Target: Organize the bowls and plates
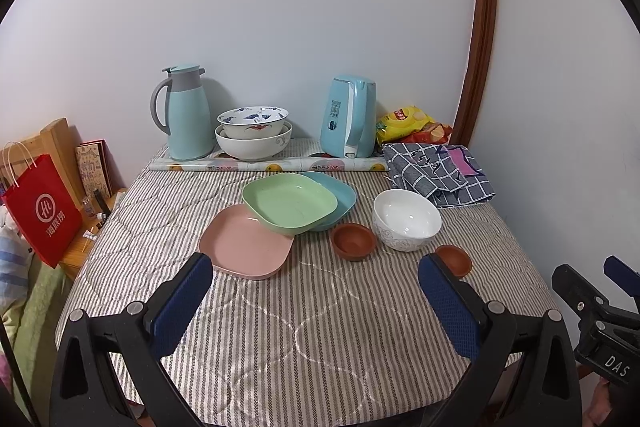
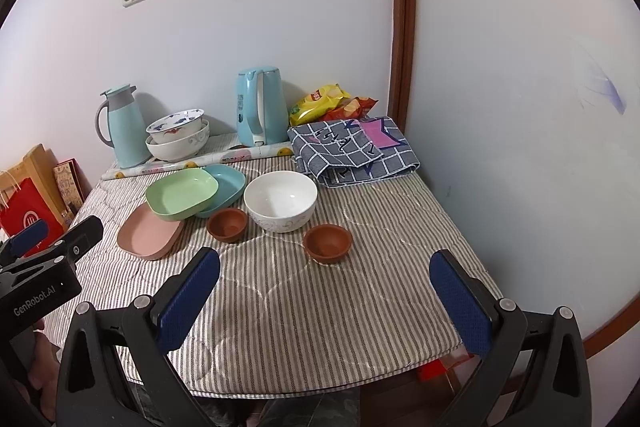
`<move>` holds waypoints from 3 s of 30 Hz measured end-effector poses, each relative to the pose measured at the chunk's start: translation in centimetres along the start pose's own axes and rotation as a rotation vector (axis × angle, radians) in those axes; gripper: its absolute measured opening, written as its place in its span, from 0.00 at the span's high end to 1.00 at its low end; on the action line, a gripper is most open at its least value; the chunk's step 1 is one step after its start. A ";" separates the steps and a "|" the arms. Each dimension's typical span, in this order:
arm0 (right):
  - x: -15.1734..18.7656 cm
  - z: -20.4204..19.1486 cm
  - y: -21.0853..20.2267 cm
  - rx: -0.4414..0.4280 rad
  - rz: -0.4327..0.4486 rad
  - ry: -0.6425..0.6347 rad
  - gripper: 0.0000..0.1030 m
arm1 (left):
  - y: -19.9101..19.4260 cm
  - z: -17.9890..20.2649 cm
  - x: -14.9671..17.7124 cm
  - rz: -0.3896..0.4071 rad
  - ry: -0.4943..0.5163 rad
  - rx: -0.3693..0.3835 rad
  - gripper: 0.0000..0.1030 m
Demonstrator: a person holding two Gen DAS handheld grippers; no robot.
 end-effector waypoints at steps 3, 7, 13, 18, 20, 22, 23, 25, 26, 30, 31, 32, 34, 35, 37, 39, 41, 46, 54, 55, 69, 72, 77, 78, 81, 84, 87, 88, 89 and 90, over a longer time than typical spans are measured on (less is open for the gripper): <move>0.0 -0.1 0.1 -0.004 0.000 0.001 0.00 | 0.1 0.0 0.0 -0.002 0.001 -0.002 0.00; 0.1 -0.2 0.5 -0.015 -0.011 0.004 0.00 | 0.2 -0.1 -0.2 0.000 0.001 0.005 0.00; 0.0 -0.4 1.8 -0.020 -0.035 0.010 0.00 | 1.2 -0.3 -0.6 0.004 0.006 -0.003 0.00; -0.4 -0.9 3.3 -0.016 -0.048 -0.002 0.00 | 3.1 -0.6 -1.3 -0.019 0.006 0.001 0.00; -0.6 -1.1 4.1 -0.026 -0.055 0.002 0.00 | 4.0 -0.9 -1.4 -0.032 0.004 0.003 0.00; -0.7 -1.5 5.2 -0.027 -0.079 -0.007 0.00 | 5.1 -1.2 -1.5 -0.052 0.003 -0.001 0.00; -0.7 -1.6 5.7 -0.016 -0.094 -0.012 0.00 | 5.8 -1.5 -1.5 -0.066 -0.001 -0.003 0.00; -0.6 -1.6 7.0 0.022 -0.123 -0.023 0.00 | 6.9 -1.8 -1.5 -0.088 -0.010 0.000 0.00; -0.6 -1.7 7.4 0.030 -0.126 -0.030 0.00 | 7.3 -1.9 -1.5 -0.095 -0.014 -0.001 0.00; -0.7 -2.7 9.4 0.004 -0.164 -0.043 0.00 | 9.2 -3.0 -1.8 -0.116 -0.027 -0.016 0.00; -0.9 -2.9 9.9 0.002 -0.165 -0.042 0.00 | 9.6 -3.3 -1.9 -0.120 -0.029 -0.019 0.00; -1.1 -3.1 10.3 0.004 -0.166 -0.044 0.00 | 10.1 -3.5 -2.0 -0.124 -0.032 -0.022 0.00; -1.5 -3.7 11.1 -0.004 -0.168 -0.054 0.00 | 11.0 -4.1 -2.3 -0.135 -0.039 -0.027 0.00; -1.8 -3.9 11.4 -0.008 -0.162 -0.052 0.00 | 11.5 -4.3 -2.3 -0.139 -0.043 -0.029 0.00; -2.6 -4.6 12.2 -0.035 -0.145 -0.041 0.00 | 12.7 -5.0 -2.5 -0.148 -0.053 -0.034 0.00; -3.2 -5.4 13.0 -0.077 -0.141 -0.022 0.00 | 13.8 -5.6 -2.7 -0.162 -0.063 -0.043 0.02; -3.9 -6.3 13.9 -0.120 -0.148 -0.005 0.00 | 14.6 -6.5 -2.9 -0.161 -0.082 -0.062 0.10; -5.2 -8.7 16.5 -0.179 -0.154 0.005 0.07 | 17.7 -8.1 -3.4 -0.195 -0.109 -0.047 0.12; -5.9 -12.9 21.1 -0.220 -0.203 -0.066 0.34 | 21.5 -9.6 -3.9 -0.232 -0.100 -0.055 0.23; -5.8 -13.6 21.6 -0.228 -0.211 -0.075 0.37 | 22.1 -9.8 -4.0 -0.237 -0.103 -0.058 0.24; -4.0 -19.2 28.0 -0.248 -0.332 -0.169 0.58 | 29.0 -11.2 -3.8 -0.300 -0.103 -0.036 0.41; -3.4 -20.1 29.2 -0.251 -0.366 -0.185 0.58 | 30.1 -11.0 -3.9 -0.307 -0.106 -0.016 0.42; -2.7 -20.7 30.4 -0.246 -0.404 -0.193 0.58 | 31.3 -10.9 -3.8 -0.321 -0.103 0.003 0.44; -2.6 -20.7 30.7 -0.247 -0.411 -0.194 0.58 | 31.5 -10.9 -3.7 -0.326 -0.104 0.007 0.50; -2.5 -20.9 30.9 -0.254 -0.423 -0.190 0.58 | 32.0 -10.8 -3.6 -0.340 -0.114 0.023 0.54; -2.3 -21.0 31.2 -0.249 -0.429 -0.197 0.61 | 32.3 -10.7 -3.7 -0.338 -0.111 0.031 0.54; -2.1 -21.2 31.5 -0.249 -0.442 -0.201 0.62 | 32.4 -10.6 -3.7 -0.338 -0.112 0.038 0.57; -2.0 -21.3 31.6 -0.247 -0.443 -0.205 0.63 | 32.5 -10.5 -3.7 -0.340 -0.112 0.040 0.58; -1.9 -21.4 31.7 -0.244 -0.446 -0.209 0.64 | 32.6 -10.5 -3.7 -0.344 -0.110 0.042 0.59; -1.8 -21.4 31.8 -0.242 -0.449 -0.211 0.67 | 32.6 -10.5 -3.6 -0.346 -0.108 0.043 0.59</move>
Point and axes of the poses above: each gripper's, at about its wrist camera, not at the fingertips, and y roughly the way its jaws point, z to its right, x to its underside, the point moved 9 cm from there along y, roughly the way its jaws point, and after that the axes turned 2 degrees about y, right-handed, at the moved point
